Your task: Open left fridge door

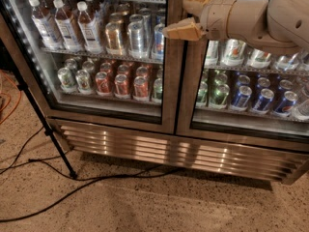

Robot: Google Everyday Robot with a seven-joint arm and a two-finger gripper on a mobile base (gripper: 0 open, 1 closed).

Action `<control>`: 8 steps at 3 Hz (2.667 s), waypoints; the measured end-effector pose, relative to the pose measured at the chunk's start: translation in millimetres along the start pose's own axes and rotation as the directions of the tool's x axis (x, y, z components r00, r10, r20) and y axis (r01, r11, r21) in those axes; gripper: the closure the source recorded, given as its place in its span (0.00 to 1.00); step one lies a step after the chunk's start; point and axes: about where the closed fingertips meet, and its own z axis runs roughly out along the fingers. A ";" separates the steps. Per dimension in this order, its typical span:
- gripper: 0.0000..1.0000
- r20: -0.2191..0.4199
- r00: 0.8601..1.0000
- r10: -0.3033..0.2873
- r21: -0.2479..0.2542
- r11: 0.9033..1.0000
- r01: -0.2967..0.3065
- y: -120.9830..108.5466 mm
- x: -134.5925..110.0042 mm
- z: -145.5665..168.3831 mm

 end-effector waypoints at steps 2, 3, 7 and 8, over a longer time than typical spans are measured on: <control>0.29 0.015 1.000 0.000 -0.007 1.000 0.000 0.4 -1.4 -1.0; 0.34 0.026 1.000 0.001 -0.016 1.000 -0.001 3.4 -1.9 -0.2; 0.47 0.089 0.996 0.003 -0.062 0.998 0.002 15.2 -7.3 7.1; 0.49 0.089 0.996 0.003 -0.063 0.998 0.002 13.4 -6.3 6.3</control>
Offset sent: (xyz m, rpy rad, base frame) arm 0.0320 0.0735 0.0673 0.1769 -0.0979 0.2706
